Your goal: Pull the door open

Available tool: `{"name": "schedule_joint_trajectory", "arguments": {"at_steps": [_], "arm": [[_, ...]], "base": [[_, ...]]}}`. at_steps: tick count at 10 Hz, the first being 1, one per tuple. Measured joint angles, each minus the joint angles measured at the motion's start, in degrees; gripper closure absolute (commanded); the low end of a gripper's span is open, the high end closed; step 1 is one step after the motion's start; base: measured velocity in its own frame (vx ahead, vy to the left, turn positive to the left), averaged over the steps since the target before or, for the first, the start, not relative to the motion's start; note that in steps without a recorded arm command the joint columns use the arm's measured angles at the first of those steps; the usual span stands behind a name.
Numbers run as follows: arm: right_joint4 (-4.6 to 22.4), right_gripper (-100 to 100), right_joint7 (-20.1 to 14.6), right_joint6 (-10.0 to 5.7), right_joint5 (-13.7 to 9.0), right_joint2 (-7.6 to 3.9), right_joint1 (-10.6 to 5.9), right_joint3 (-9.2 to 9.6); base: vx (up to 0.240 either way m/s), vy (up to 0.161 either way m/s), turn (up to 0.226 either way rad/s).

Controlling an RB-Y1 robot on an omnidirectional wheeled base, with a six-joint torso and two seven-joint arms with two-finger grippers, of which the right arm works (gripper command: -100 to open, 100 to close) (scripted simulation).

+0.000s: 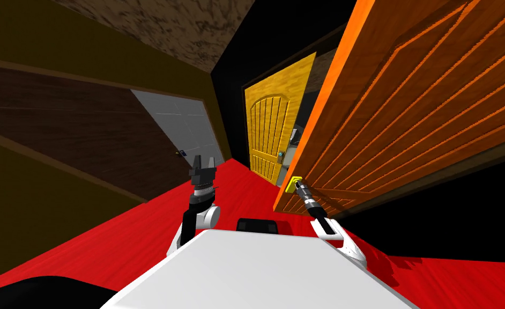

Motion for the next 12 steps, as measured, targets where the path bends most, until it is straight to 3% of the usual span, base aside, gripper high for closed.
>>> {"name": "schedule_joint_trajectory", "arguments": {"at_steps": [3,5,12], "arm": [[-0.6,100,-1.9,-1.88,0.5,-1.63,1.87,0.7],[-0.3,100,-2.4,-2.66,0.7,-2.1,2.44,0.83],[-0.3,100,-5.8,-8.84,1.9,-5.1,5.42,1.18]], "base": [[-0.166,-0.049,0.062],[-0.178,-0.059,0.114],[-0.198,-0.084,0.11]]}}
